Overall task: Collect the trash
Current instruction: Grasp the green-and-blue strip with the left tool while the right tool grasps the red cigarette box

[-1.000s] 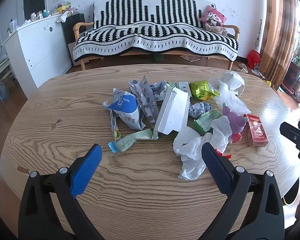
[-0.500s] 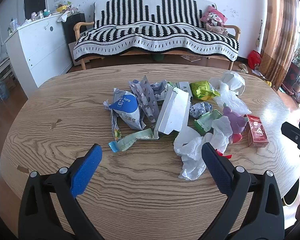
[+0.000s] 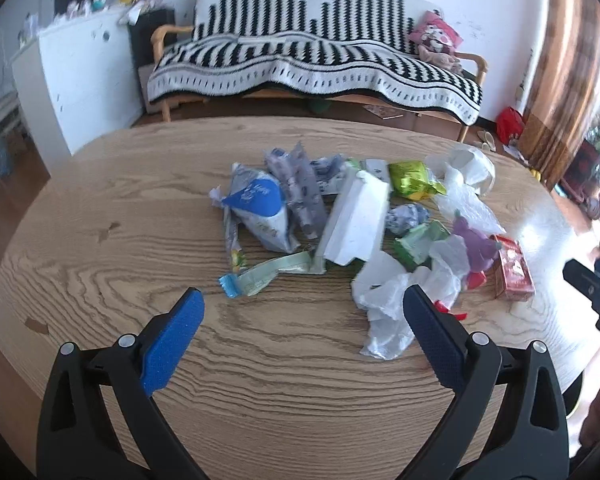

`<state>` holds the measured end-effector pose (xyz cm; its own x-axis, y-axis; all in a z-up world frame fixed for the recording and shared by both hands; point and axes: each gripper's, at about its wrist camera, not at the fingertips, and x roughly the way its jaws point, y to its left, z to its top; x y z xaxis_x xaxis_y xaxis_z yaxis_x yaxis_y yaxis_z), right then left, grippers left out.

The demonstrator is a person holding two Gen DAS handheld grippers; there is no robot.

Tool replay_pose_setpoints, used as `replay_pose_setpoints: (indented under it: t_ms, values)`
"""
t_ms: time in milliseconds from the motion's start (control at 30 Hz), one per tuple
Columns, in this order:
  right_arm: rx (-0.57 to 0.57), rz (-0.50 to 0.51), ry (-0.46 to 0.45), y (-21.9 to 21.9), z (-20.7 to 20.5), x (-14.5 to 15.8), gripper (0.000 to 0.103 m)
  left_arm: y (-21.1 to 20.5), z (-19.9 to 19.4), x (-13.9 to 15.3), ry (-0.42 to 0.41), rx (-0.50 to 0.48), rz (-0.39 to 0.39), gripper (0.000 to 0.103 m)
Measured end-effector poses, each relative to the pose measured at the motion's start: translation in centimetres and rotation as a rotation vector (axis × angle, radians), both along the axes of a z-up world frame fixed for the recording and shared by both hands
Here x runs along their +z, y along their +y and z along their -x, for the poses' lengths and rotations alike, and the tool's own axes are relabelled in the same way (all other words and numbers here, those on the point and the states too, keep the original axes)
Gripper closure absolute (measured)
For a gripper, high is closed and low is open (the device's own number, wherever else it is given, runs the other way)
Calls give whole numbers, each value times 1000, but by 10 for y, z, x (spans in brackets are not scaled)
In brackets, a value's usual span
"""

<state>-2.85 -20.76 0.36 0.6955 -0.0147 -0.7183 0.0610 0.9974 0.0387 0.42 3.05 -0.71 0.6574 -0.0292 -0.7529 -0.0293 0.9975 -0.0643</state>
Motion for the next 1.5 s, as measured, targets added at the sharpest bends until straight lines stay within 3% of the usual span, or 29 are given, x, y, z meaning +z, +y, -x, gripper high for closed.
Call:
replay_pose_setpoints:
  t_ms: [133,400,833,900,1000,1067,1167,1500]
  values:
    - [-2,-8,2,-7,1,3,6,32,-10,-7,36,58,19,6]
    - [-2,-36,34,-14,-8,-9,6,78,-55,-34,131,63,-95,6]
    - [-40,-23,98,-20,-30,-35,6,75,-111,-72,216,14,-139,7]
    - [-50,-30,102,-23,-33,-38,6,76,-113,-75,213,6,-133,15]
    - [-63,-34,111,-27,-37,-41,6,81,-117,-77,217,-1,-73,41]
    - [-72,-40,119,-29,-41,-44,6,80,-114,-74,212,1,-87,82]
    - [-84,-40,138,-31,-48,-51,6,90,-110,-69,229,26,-1,94]
    - [-98,13,241,-20,-85,-89,6,80,-77,-22,87,59,-6,96]
